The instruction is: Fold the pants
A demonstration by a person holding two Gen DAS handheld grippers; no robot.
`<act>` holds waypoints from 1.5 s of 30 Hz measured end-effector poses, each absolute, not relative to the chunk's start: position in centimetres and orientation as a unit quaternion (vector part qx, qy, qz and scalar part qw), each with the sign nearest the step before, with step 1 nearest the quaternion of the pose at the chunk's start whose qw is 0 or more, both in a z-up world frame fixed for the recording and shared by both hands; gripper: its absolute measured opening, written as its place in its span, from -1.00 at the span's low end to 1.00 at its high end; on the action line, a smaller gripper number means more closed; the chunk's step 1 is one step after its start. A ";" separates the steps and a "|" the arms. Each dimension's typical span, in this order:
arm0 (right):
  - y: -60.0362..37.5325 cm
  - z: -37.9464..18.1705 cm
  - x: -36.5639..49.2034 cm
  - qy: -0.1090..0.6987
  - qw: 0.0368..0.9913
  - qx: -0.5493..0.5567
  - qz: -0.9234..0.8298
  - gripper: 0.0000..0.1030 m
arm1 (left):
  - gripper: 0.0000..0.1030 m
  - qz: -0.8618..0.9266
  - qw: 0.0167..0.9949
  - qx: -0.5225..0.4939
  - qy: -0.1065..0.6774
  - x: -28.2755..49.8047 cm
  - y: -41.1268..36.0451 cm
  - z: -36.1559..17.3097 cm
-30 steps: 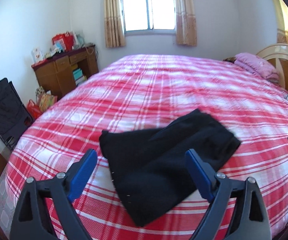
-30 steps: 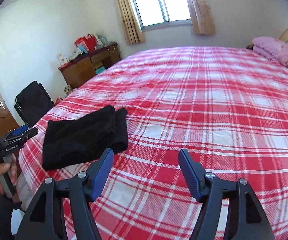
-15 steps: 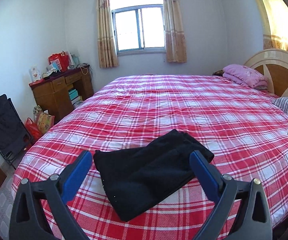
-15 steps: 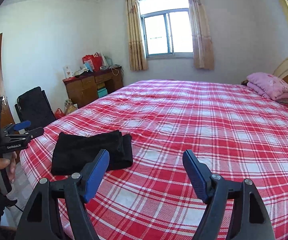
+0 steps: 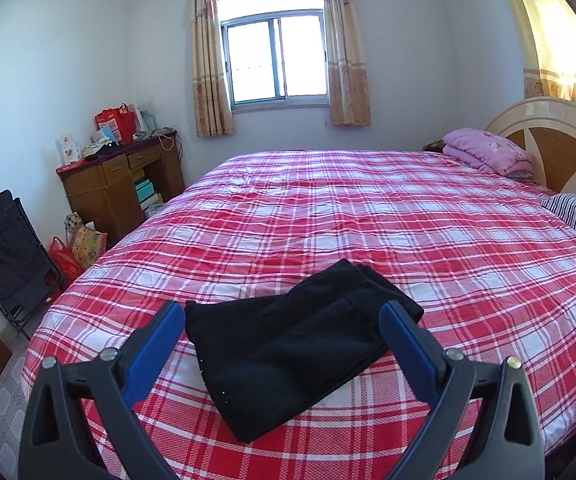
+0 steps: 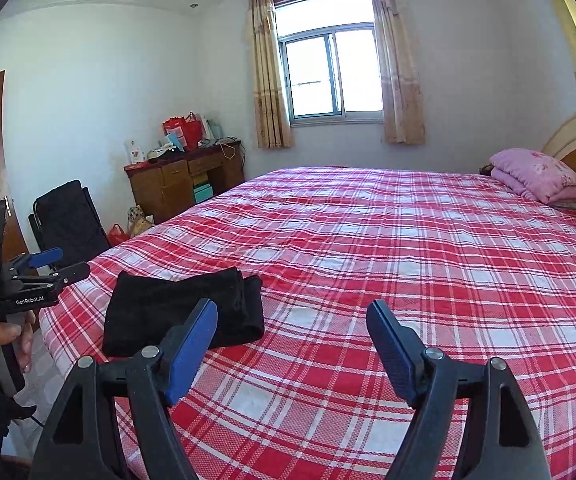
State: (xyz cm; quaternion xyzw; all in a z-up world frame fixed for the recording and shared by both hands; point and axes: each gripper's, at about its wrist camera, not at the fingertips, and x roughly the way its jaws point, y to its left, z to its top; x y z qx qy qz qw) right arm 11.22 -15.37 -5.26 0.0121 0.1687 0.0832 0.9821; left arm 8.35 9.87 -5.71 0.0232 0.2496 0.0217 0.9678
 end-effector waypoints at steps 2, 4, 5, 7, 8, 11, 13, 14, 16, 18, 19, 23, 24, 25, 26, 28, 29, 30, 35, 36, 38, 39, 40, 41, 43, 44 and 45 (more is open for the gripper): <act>-15.4 -5.3 11.2 0.169 0.982 0.013 0.083 0.53 | 0.95 0.020 0.968 0.023 0.251 8.4 9.7 -5.8; -15.4 -5.3 11.4 0.172 0.982 0.017 0.081 0.53 | 0.95 0.020 0.967 0.024 0.251 8.3 9.6 -5.8; -15.4 -5.3 11.4 0.173 0.981 0.018 0.081 0.53 | 0.95 0.020 0.967 0.025 0.252 8.3 9.6 -5.8; -15.4 -5.4 11.5 0.176 0.981 0.018 0.081 0.53 | 0.95 0.019 0.967 0.025 0.252 8.4 9.5 -5.8; -15.4 -5.5 11.6 0.177 0.981 0.018 0.081 0.53 | 0.95 0.019 0.967 0.026 0.253 8.4 9.5 -5.8; -15.3 -5.5 11.6 0.177 0.981 0.017 0.082 0.53 | 0.95 0.020 0.967 0.026 0.253 8.4 9.5 -5.8; -15.2 -5.5 11.6 0.178 0.981 0.014 0.082 0.53 | 0.95 0.021 0.967 0.026 0.253 8.4 9.5 -5.8; -15.1 -5.5 11.6 0.178 0.980 0.014 0.082 0.53 | 0.95 0.020 0.967 0.026 0.253 8.4 9.5 -5.8; -15.0 -5.5 11.6 0.178 0.980 0.013 0.083 0.53 | 0.95 0.021 0.967 0.027 0.253 8.4 9.5 -5.8; -15.0 -5.5 11.6 0.178 0.981 0.013 0.083 0.53 | 0.95 0.021 0.967 0.027 0.253 8.4 9.5 -5.8; -15.0 -5.5 11.5 0.177 0.981 0.013 0.082 0.53 | 0.95 0.022 0.966 0.028 0.254 8.4 9.5 -5.8; -15.1 -5.5 11.4 0.175 0.981 0.013 0.081 0.54 | 0.99 0.023 0.966 0.027 0.256 8.5 9.5 -5.7; -15.1 -5.5 11.4 0.175 0.981 0.013 0.081 0.54 | 1.00 0.027 0.966 0.028 0.255 8.4 9.5 -5.6; -15.2 -5.4 11.4 0.174 0.981 0.014 0.081 0.54 | 1.00 0.026 0.966 0.028 0.254 8.4 9.5 -5.7; -15.2 -5.4 11.3 0.172 0.982 0.014 0.081 0.54 | 1.00 0.024 0.967 0.029 0.253 8.4 9.5 -5.6; -15.1 -5.3 11.2 0.171 0.982 0.013 0.082 0.54 | 1.00 0.026 0.968 0.029 0.248 8.2 9.4 -5.4; -15.1 -5.3 11.2 0.170 0.982 0.013 0.082 0.54 | 1.00 0.031 0.969 0.030 0.243 8.1 9.4 -5.3; -15.1 -5.3 11.1 0.169 0.982 0.012 0.082 0.54 | 1.00 0.033 0.969 0.031 0.241 8.1 9.4 -5.2; -14.9 -5.4 11.1 0.170 0.982 0.008 0.083 0.54 | 1.00 0.038 0.970 0.031 0.237 7.9 9.4 -4.8; -14.9 -5.4 11.1 0.169 0.982 0.007 0.083 0.54 | 1.00 0.040 0.970 0.030 0.238 8.0 9.4 -4.8; -14.8 -5.4 11.1 0.169 0.982 0.006 0.083 0.54 | 1.00 0.041 0.969 0.028 0.243 8.2 9.5 -4.9; -14.8 -5.4 11.1 0.169 0.982 0.006 0.084 0.54 | 1.00 0.044 0.968 0.027 0.245 8.3 9.5 -5.0; -14.8 -5.4 11.1 0.169 0.982 0.005 0.083 0.54 | 1.00 0.047 0.967 0.026 0.248 8.4 9.6 -5.1; -14.8 -5.4 11.1 0.169 0.982 0.005 0.083 0.54 | 1.00 0.050 0.967 0.026 0.250 8.4 9.6 -5.3; -14.8 -5.4 11.1 0.170 0.982 0.005 0.083 0.54 | 1.00 0.055 0.965 0.026 0.253 8.5 9.7 -5.5; -14.8 -5.5 11.1 0.171 0.982 0.004 0.083 0.54 | 1.00 0.055 0.966 0.027 0.253 8.5 9.7 -5.7; -14.7 -5.5 11.1 0.172 0.982 0.004 0.083 0.54 | 1.00 0.054 0.966 0.027 0.253 8.4 9.7 -5.8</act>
